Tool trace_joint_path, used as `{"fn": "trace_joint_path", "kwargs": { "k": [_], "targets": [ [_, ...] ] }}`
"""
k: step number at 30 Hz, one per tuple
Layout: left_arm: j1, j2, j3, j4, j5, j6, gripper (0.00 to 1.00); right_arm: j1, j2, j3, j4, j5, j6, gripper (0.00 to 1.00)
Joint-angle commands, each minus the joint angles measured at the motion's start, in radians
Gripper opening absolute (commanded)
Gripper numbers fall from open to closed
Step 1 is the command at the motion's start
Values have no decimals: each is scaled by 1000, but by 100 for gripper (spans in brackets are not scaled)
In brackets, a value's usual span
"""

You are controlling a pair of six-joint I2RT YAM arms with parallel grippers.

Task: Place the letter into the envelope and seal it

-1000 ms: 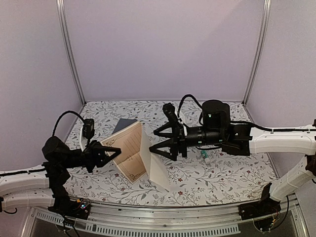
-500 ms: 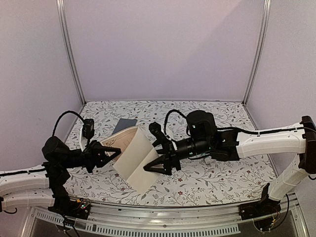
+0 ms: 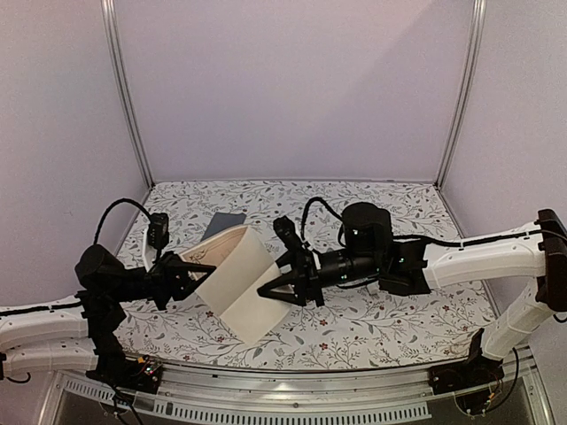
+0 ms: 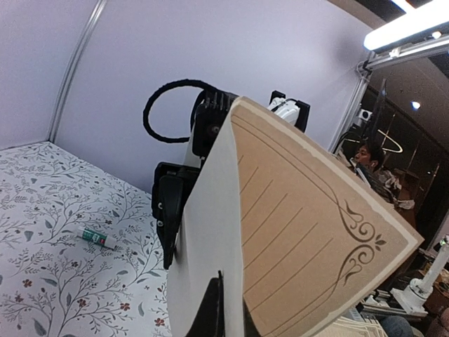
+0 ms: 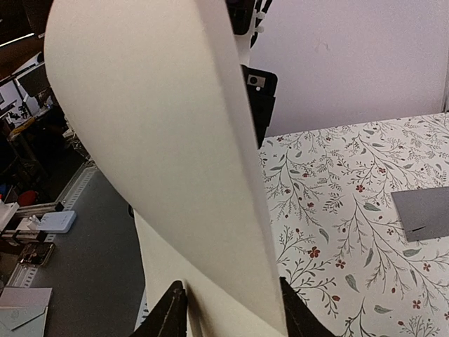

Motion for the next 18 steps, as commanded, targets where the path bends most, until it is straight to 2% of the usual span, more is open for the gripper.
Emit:
{"fn": "trace_joint_path", "kwargs": {
  "k": [1,6,14,18],
  "targets": [
    [-17,4,20,32,-3,10,0,3,11,-30,107,-17,53,36],
    [-17,8,20,34,-6,10,0,3,37,-28,128,-39,80,25],
    [-18,9,17,39,-14,11,0,3,61,-28,167,-64,106,22],
    [-19,9,15,41,-16,12,0,3,64,-33,191,-78,124,9]
  ]
}}
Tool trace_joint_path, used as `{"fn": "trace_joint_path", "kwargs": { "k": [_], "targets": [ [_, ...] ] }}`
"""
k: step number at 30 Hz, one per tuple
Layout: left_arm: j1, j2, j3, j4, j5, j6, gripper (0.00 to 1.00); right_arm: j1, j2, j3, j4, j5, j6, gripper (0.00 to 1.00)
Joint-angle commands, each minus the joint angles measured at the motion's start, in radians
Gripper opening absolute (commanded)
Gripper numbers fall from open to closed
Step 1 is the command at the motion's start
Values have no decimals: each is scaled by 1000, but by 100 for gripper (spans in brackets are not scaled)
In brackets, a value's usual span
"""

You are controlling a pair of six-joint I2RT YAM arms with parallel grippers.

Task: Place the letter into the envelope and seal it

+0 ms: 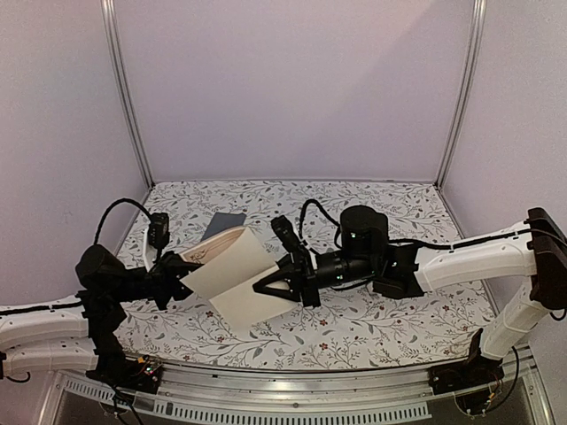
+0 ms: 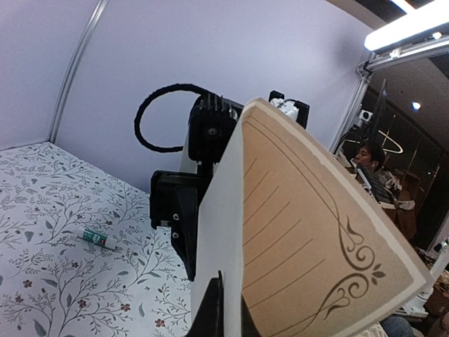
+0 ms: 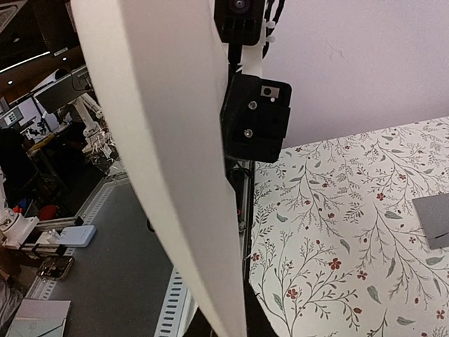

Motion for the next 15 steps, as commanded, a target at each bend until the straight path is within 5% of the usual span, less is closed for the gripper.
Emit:
{"fn": "trace_joint_path", "kwargs": {
  "k": [1,8,15],
  "targets": [
    [-17,2,14,36,-11,13,0,3,16,-15,58,-27,34,7],
    [-16,-14,8,32,-24,18,1,3,22,-19,69,-31,61,2],
    [-16,-79,-1,-14,-58,41,39,3,11,-25,38,-26,86,0]
  ]
}}
